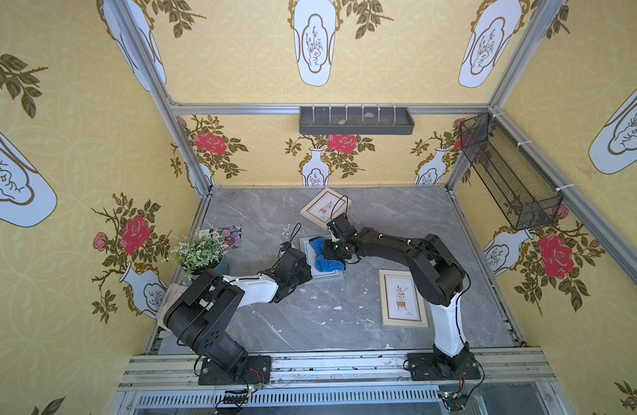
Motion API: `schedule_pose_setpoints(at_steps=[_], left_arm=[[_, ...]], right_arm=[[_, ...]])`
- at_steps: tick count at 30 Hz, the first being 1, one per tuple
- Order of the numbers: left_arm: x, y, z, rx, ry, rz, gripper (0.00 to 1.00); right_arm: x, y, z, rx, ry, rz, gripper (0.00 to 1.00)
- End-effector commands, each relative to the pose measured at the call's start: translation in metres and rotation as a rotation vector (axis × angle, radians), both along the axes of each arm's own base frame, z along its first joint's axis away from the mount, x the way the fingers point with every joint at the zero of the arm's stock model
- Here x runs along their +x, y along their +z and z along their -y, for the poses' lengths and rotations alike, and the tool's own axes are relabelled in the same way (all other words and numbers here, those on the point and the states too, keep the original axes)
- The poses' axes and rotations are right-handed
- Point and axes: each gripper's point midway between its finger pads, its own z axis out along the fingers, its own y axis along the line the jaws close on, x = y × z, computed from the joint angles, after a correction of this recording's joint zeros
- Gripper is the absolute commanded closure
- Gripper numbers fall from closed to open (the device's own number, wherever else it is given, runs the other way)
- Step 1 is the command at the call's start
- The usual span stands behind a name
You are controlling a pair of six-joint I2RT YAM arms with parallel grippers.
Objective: Wipe the picture frame with a cloth
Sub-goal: Wipe the dirt from the picture frame.
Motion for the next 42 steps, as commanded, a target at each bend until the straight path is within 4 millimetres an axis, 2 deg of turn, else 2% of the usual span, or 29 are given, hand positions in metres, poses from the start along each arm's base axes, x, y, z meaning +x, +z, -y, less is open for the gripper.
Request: schedule_pose_setpoints(at_steps=[1, 4, 9, 12, 13, 16, 20, 22, 24, 31, 33, 36, 40, 42], left_arm=[[-0.076, -0.055, -0.053, 0.24, -0.009, -0.35, 0.8], [-0.075, -0.055, -0.051, 0.241, -0.015, -0.348, 0.8], [-0.074, -0.054, -0.049, 0.234, -0.02, -0.349, 0.8], [-0.076, -0.055, -0.049, 0.228, -0.018, -0.357, 0.8], [-0.076, -0.054, -0.048, 0.224, -0.021, -0.357, 0.8], [-0.076, -0.054, -0.049, 0.229, -0.02, -0.358, 0.8], [-0.075, -0.053, -0.049, 0.232, -0.018, -0.347, 0.8], [-0.075, -0.053, -0.05, 0.232, -0.019, -0.346, 0.8], [-0.074, -0.052, -0.049, 0.232, -0.024, -0.34, 0.8], [-0.073, -0.048, -0.048, 0.224, -0.025, -0.332, 0.8], [-0.073, -0.047, -0.048, 0.221, -0.025, -0.328, 0.8], [-0.073, -0.046, -0.05, 0.222, -0.015, -0.324, 0.8], [-0.073, -0.045, -0.05, 0.221, -0.015, -0.317, 0.8], [-0.073, -0.045, -0.05, 0.224, -0.018, -0.316, 0.8]], right_arm=[[-0.038, -0.019, 0.019, -0.097, -0.016, -0.105, 0.93], [-0.025, -0.014, 0.007, -0.077, -0.013, -0.074, 0.93], [0.035, -0.005, -0.003, -0.014, -0.049, -0.013, 0.94], [0.048, -0.011, -0.006, -0.025, -0.047, -0.015, 0.94], [0.045, -0.015, -0.004, -0.032, -0.044, -0.026, 0.95], [0.015, -0.021, 0.001, -0.046, -0.018, -0.063, 0.94], [-0.03, -0.018, 0.007, -0.056, 0.008, -0.09, 0.93], [-0.042, -0.018, 0.005, -0.041, 0.017, -0.108, 0.92], [-0.04, -0.018, 0.0, -0.014, 0.021, -0.111, 0.92], [0.024, -0.011, -0.026, 0.091, 0.034, -0.082, 0.94], [0.031, -0.014, -0.026, 0.071, 0.034, -0.079, 0.95], [0.018, -0.018, -0.019, 0.05, 0.041, -0.092, 0.94], [-0.025, -0.022, -0.007, 0.005, 0.055, -0.126, 0.94], [-0.04, -0.02, -0.004, -0.007, 0.057, -0.126, 0.93]])
